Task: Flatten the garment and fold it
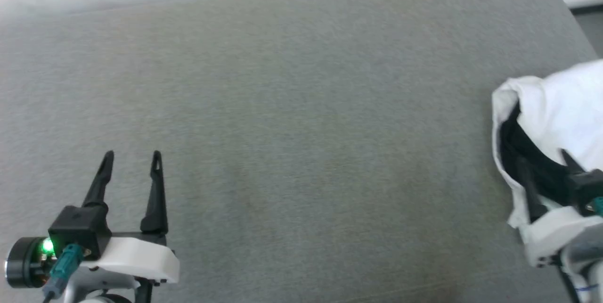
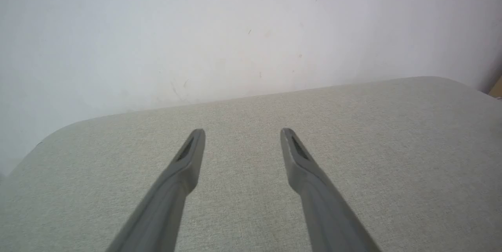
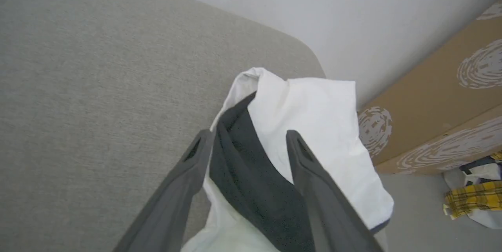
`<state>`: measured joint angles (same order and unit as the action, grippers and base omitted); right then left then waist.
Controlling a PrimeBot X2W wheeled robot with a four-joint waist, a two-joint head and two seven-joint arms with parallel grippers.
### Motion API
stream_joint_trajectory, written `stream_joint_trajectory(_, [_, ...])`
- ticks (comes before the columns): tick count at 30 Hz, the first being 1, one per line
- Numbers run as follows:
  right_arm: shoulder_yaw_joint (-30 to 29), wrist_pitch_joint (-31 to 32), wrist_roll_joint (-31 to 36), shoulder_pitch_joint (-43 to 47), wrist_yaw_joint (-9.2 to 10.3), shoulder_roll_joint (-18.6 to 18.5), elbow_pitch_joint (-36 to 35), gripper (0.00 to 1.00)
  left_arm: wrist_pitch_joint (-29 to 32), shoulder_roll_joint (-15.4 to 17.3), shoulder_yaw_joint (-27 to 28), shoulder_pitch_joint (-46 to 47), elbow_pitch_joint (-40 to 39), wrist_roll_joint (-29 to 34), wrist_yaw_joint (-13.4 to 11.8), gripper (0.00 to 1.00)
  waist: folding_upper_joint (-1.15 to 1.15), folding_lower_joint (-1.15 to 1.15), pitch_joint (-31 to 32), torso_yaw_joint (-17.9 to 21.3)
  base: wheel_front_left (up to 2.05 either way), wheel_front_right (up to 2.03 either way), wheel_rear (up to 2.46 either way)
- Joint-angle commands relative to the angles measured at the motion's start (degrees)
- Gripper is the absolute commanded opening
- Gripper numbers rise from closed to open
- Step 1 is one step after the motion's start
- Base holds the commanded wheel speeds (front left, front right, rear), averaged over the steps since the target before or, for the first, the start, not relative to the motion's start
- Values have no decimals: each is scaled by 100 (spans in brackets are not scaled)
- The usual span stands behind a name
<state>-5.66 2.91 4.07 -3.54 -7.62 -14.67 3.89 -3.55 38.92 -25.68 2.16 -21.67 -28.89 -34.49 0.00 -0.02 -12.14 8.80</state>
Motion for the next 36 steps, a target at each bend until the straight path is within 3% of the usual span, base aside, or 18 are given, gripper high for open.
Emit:
stream_joint_trajectory(1, [124,8,-169,-58,13,65,-115,100,-37,48,52,-61,53,-29,-24,100,0,2,333,-419,0,0,0])
stream_joint_trajectory(8, [749,-207,-902,-437,13,550,-597,100,-133,178,209,-108,308,-47,-39,100,0,2,503,-774,0,0,0])
stream_joint_trajectory(14, [801,-433,-1210,-416,13,818,-856,100,-250,246,309,-201,483,-92,-22,100,0,2,655,-887,0,0,0])
stream_joint_trajectory(24, [678,-288,-1146,619,13,1039,-1517,100,-198,242,87,-611,478,-202,76,100,0,2,1037,-804,0,0,0])
stream_joint_trajectory(36, [509,-147,-1003,1248,13,1171,-1574,100,-83,65,-287,-806,584,-211,125,100,0,2,1335,-771,0,0,0])
